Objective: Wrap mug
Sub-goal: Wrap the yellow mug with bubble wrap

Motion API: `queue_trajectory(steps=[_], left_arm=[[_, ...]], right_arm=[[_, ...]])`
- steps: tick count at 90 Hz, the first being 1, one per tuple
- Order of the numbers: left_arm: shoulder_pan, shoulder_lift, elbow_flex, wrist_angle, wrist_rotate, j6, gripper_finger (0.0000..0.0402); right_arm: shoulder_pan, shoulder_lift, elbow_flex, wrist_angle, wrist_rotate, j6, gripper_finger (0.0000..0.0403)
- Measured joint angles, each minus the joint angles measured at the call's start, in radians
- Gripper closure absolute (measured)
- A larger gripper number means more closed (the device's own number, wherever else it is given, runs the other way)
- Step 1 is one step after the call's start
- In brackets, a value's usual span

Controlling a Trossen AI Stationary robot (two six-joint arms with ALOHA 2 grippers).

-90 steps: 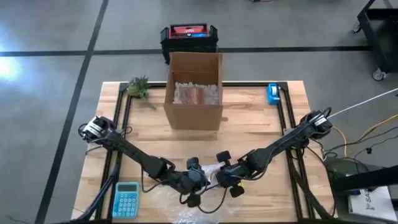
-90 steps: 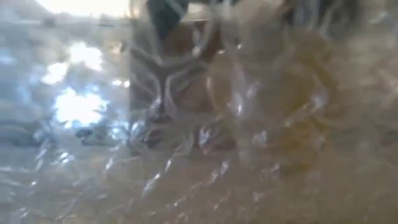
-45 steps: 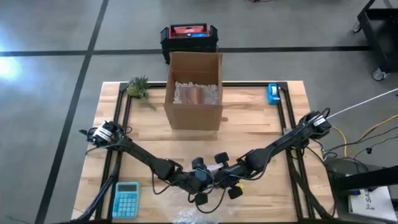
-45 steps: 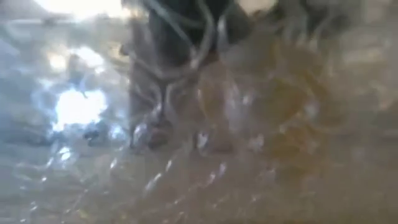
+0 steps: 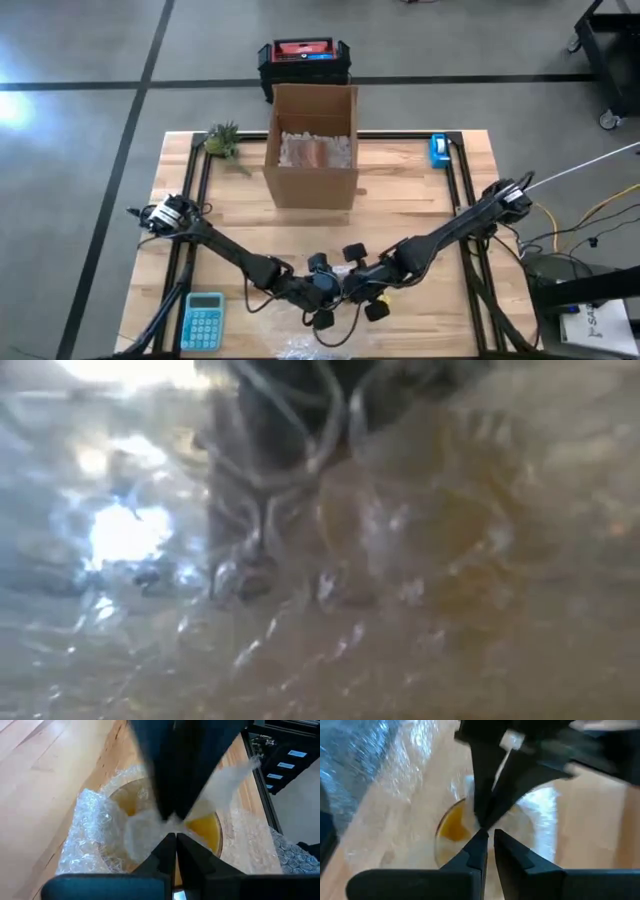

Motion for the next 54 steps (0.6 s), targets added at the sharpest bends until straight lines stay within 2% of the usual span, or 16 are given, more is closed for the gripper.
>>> queue_trajectory(steps=[18, 54], left_arm=[[0.000, -0.004, 0.001, 0.017, -0.001, -0.001, 0.0399], [-0.012, -0.069, 0.001, -0.054, 0.029, -0.006, 0.0401]], right_arm=[[-0.025, 0.103, 0.002, -0.029, 0.000, 0.032, 0.0385], [-0.025, 0.111, 0.006, -0.049, -0.037, 0.031, 0.0385]])
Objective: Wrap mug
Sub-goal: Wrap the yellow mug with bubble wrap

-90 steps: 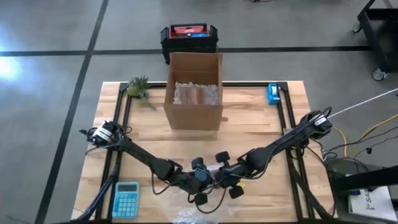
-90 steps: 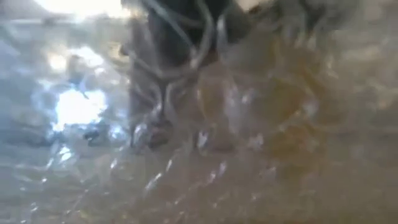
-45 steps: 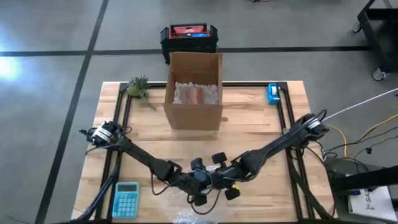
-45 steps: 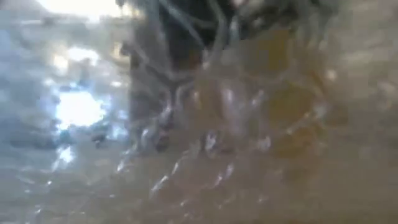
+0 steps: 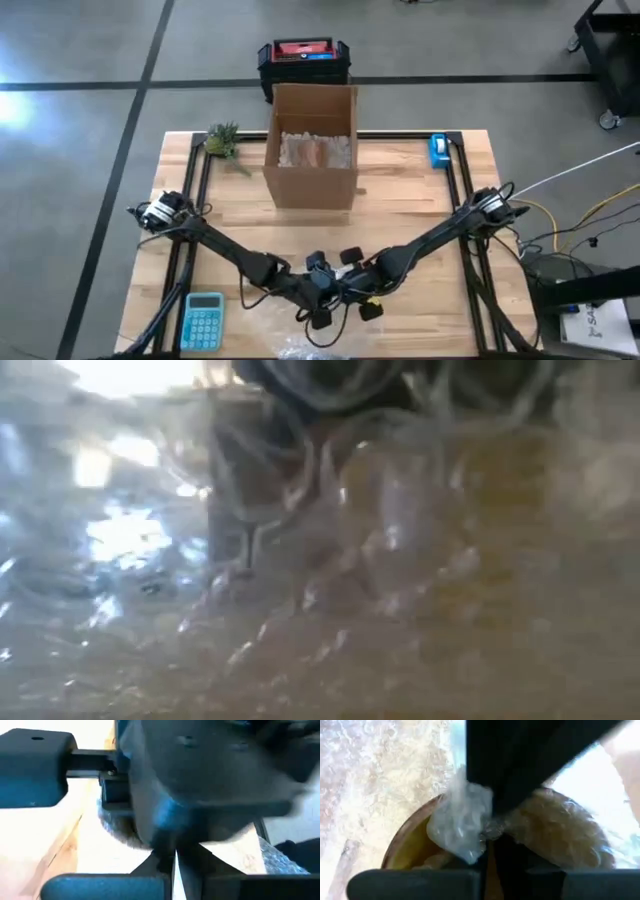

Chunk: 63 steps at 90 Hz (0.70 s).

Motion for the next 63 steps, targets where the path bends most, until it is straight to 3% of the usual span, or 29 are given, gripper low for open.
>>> queue_trajectory(steps=[32, 63], left_arm=[[0.000, -0.003, 0.002, -0.033, -0.005, -0.005, 0.0400], [-0.001, -0.003, 0.002, -0.045, -0.006, -0.006, 0.0400]], right_arm=[[-0.001, -0.039, 0.143, -0.174, 0.010, -0.034, 0.0384], [0.007, -0.041, 0.131, -0.081, -0.002, -0.033, 0.0384]])
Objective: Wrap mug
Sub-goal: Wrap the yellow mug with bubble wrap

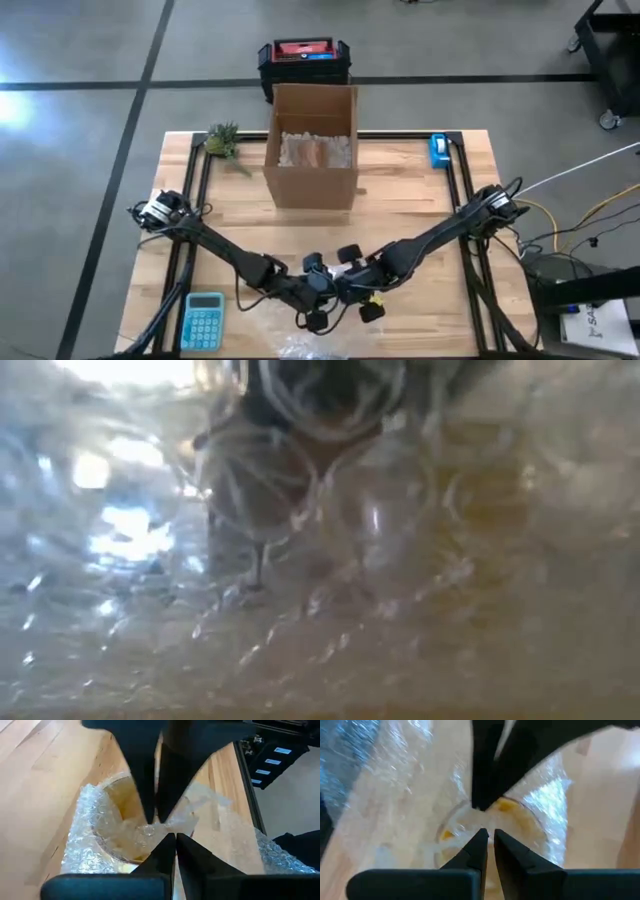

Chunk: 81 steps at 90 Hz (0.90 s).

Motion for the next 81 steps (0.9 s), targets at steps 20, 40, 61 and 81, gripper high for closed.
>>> queue_trajectory(steps=[20, 40, 61, 81], left_arm=[[0.002, 0.000, 0.000, 0.003, -0.002, 0.000, 0.0400], [0.002, 0.000, 0.000, 0.003, -0.002, 0.000, 0.0400], [-0.005, -0.031, 0.000, -0.035, -0.001, 0.004, 0.0400], [-0.055, -0.077, 0.000, -0.233, 0.097, -0.115, 0.0400]], right_arm=[[-0.010, 0.000, -0.124, 0.137, 0.004, 0.011, 0.0384], [-0.024, -0.007, -0.167, 0.129, 0.003, 0.038, 0.0384], [0.002, -0.090, -0.060, 0.061, 0.004, 0.009, 0.0384], [0.055, -0.231, -0.095, -0.091, 0.018, 0.096, 0.0384]])
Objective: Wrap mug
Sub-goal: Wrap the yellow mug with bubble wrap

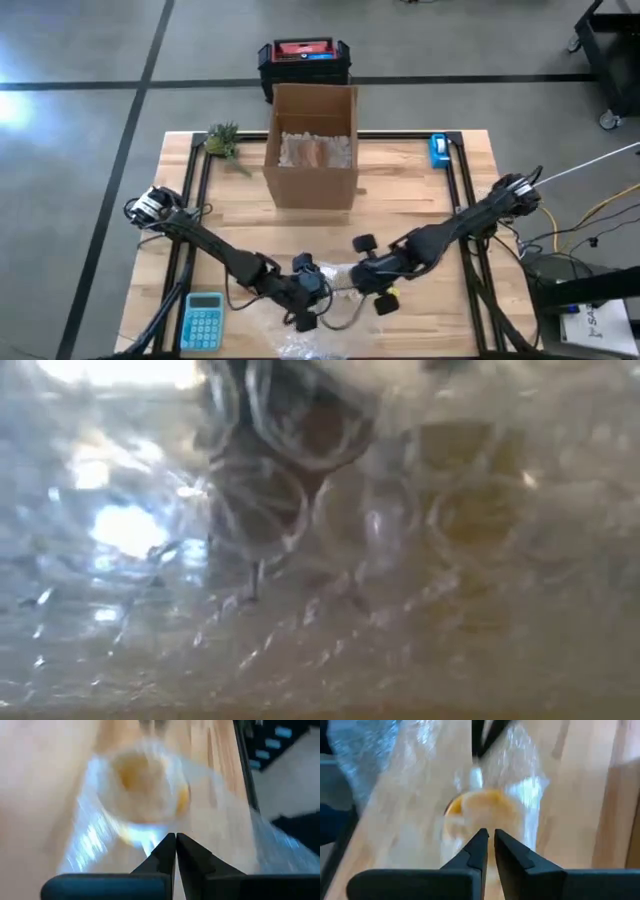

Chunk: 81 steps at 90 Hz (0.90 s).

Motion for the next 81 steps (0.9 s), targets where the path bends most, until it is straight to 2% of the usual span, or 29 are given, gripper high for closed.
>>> queue_trajectory(steps=[14, 28, 37, 48, 59, 68, 75, 81], left_arm=[[-0.061, 0.010, -0.004, -0.107, 0.081, -0.161, 0.0401], [-0.116, 0.038, -0.006, -0.130, 0.093, -0.289, 0.0389], [-0.119, 0.044, -0.006, -0.208, 0.105, -0.382, 0.0364], [-0.116, 0.072, -0.012, -0.292, 0.160, -0.497, 0.0311], [-0.120, 0.119, -0.013, -0.213, 0.248, -0.520, 0.0253], [-0.119, 0.179, -0.013, -0.135, 0.286, -0.487, 0.0217], [-0.118, 0.208, -0.009, -0.128, 0.300, -0.479, 0.0207], [-0.116, 0.231, -0.008, -0.140, 0.300, -0.476, 0.0219]], right_arm=[[0.096, -0.098, -0.145, -0.009, 0.035, 0.150, 0.0384], [0.215, -0.163, -0.328, 0.019, 0.208, 0.359, 0.0384], [0.267, -0.182, -0.430, 0.086, 0.279, 0.472, 0.0384], [0.284, -0.181, -0.518, 0.174, 0.283, 0.541, 0.0384], [0.281, -0.176, -0.570, 0.257, 0.317, 0.549, 0.0384], [0.275, -0.176, -0.596, 0.303, 0.458, 0.555, 0.0384], [0.267, -0.176, -0.599, 0.307, 0.577, 0.575, 0.0384], [0.261, -0.176, -0.599, 0.314, 0.629, 0.577, 0.0384]])
